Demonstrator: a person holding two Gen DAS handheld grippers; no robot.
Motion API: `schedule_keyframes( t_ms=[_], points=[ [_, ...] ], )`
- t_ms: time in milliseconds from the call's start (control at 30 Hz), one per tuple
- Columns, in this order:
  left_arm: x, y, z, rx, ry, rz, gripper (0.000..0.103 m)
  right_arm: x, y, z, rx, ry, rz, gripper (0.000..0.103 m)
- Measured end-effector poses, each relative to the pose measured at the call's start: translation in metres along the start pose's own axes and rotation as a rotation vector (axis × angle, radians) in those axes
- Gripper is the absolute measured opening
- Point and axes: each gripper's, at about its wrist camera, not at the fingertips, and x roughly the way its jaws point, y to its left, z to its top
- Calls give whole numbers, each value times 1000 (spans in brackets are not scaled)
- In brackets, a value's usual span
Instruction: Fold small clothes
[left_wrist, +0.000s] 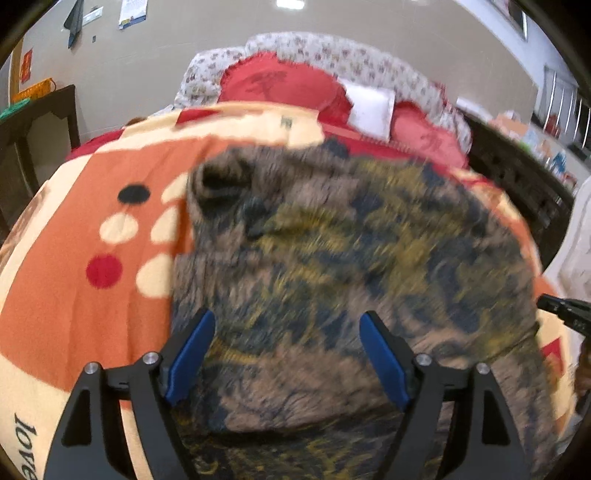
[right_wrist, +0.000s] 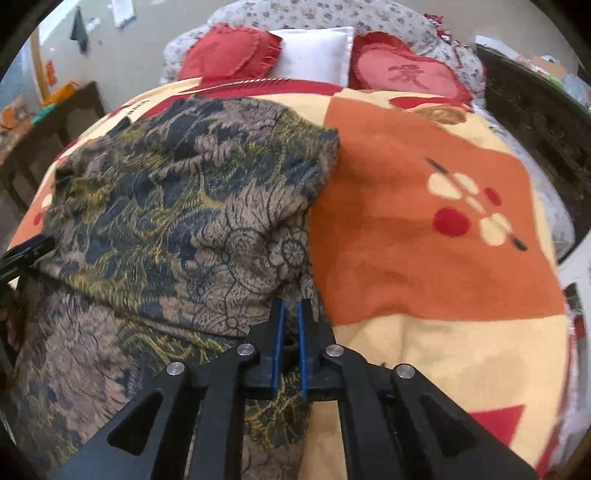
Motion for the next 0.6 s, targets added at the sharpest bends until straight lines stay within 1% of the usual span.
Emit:
schedule_keyframes(
  t_ms=[33,67,100,167,200,233,267,300,333,367,400,467,500,533,567,600],
  points=[
    [0,-2,5,3,-8,-4,84,-9,4,8,-9,-40,8,5],
    [2,-4,10,8,-10,-6,87,-17,12,17,-20,-85,8,5],
    [8,-5,14,11,0,-2,88,-21,23,27,-30,-123,1,7],
    [31,-1,19,-6,68,36,88,-18,41,36,-54,-147,15,18],
    [40,1,20,-16,98,48,88,-13,50,37,-63,-138,20,18],
    [48,2,18,-15,113,59,89,4,56,35,-64,-94,14,19],
    [52,-1,16,8,102,80,92,16,58,30,-62,-46,4,18],
    [55,-8,14,37,100,106,93,36,58,20,-57,23,-33,18],
    [58,-13,13,58,101,128,95,39,56,12,-57,-24,-24,18],
    [60,-14,14,56,104,129,96,37,54,4,-62,-79,-17,18],
    [60,-13,15,51,110,124,97,35,54,0,-58,-96,-15,18],
    [58,-15,18,58,119,128,96,32,53,2,-46,-75,-15,18],
    [52,-17,20,51,121,138,93,29,52,5,-25,-54,-8,18],
    [46,-18,23,32,115,135,85,25,52,7,-8,-47,-6,18],
    [34,-18,22,4,96,105,84,17,50,9,12,-54,-2,18],
    [19,-23,19,-15,64,54,84,8,51,8,21,-76,9,18]
  ],
)
